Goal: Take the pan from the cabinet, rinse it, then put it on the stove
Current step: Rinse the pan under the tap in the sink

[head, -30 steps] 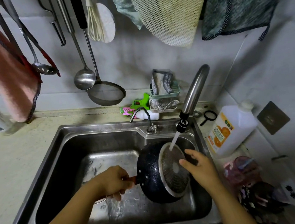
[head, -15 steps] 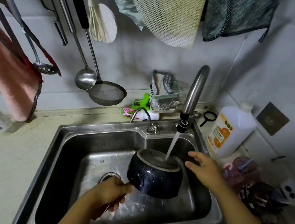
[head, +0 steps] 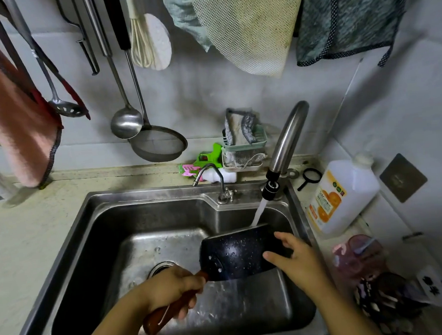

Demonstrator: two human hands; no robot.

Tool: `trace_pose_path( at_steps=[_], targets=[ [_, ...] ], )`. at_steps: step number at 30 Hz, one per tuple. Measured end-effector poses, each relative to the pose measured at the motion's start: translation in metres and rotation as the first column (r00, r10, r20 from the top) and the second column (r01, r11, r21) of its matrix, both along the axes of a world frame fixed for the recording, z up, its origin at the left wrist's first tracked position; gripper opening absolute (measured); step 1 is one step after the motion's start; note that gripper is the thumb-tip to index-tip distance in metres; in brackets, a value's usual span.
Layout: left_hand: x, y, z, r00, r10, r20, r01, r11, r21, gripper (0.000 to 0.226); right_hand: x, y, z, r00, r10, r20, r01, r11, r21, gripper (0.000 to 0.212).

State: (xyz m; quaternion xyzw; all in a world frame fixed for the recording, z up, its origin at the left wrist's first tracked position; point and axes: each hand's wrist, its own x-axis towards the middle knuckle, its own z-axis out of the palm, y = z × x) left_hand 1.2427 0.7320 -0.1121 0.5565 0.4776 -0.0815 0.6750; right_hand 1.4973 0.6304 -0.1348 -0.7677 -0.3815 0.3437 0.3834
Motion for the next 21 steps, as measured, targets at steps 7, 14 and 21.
trace_pose_path(
  at_steps=[7, 14, 21],
  targets=[
    [-0.002, -0.002, 0.004, 0.997, 0.05, 0.059, -0.046, 0.996, -0.075, 0.025, -0.001, 0.006, 0.008, 1.0, -0.018, 0.008, 0.018, 0.997, 0.069, 0.055],
    [-0.005, 0.0, 0.007, 0.986, 0.101, 0.132, -0.085, 0.989, -0.121, 0.028, -0.002, 0.006, 0.018, 0.992, -0.029, -0.122, 0.041, 0.995, 0.095, 0.061],
    [-0.012, 0.003, 0.004, 0.985, 0.092, 0.146, -0.068, 0.985, -0.161, 0.031, -0.002, 0.003, 0.021, 0.99, -0.003, -0.141, 0.015, 0.996, 0.087, 0.063]
  ],
)
